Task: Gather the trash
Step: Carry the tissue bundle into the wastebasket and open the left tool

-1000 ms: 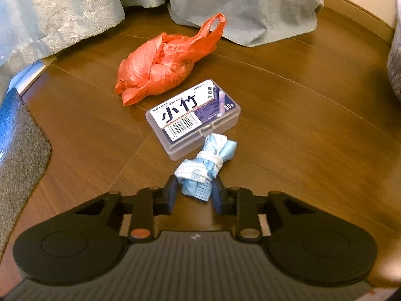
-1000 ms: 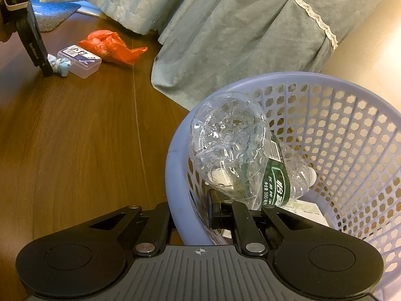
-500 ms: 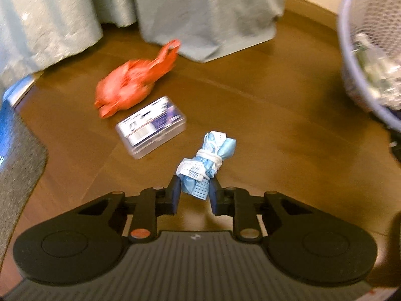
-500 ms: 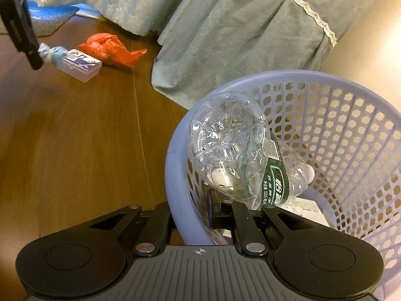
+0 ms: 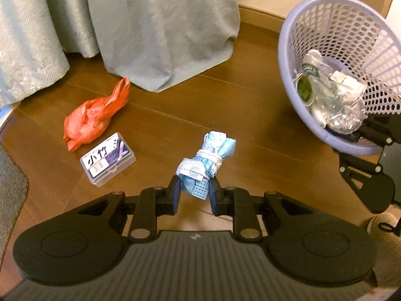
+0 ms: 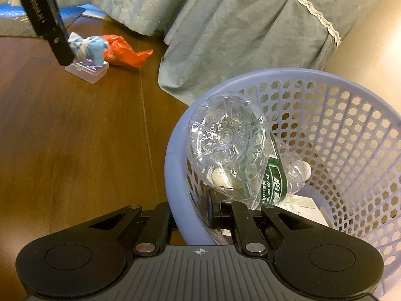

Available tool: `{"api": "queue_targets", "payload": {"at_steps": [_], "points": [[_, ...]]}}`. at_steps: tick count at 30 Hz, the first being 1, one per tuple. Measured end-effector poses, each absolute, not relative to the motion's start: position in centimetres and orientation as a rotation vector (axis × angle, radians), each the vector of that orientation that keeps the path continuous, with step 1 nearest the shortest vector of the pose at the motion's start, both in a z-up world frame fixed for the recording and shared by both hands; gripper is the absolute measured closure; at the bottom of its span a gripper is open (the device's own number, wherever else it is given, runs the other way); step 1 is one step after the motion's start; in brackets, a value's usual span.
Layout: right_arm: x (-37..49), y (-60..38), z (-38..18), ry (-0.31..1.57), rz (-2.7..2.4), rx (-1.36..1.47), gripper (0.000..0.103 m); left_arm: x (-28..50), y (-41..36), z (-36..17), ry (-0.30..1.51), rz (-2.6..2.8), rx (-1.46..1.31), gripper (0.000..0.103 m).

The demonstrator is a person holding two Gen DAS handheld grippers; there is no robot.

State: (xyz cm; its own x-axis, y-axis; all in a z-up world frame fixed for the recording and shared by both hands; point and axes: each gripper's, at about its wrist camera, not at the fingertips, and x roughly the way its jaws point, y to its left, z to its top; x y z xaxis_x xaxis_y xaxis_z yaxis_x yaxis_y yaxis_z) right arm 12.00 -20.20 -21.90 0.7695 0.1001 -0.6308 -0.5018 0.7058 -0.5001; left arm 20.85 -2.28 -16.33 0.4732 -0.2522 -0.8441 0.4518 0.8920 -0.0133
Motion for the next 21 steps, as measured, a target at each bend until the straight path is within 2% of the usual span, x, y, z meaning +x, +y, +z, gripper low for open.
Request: {"api": "queue_targets", "payload": {"at_steps": [21], "points": [[11.3, -19.6, -21.6, 0.614, 0.357, -0.707, 0.097, 20.9, -6.7, -11.3, 0.892, -0.546, 0.194, 0.084]]}}
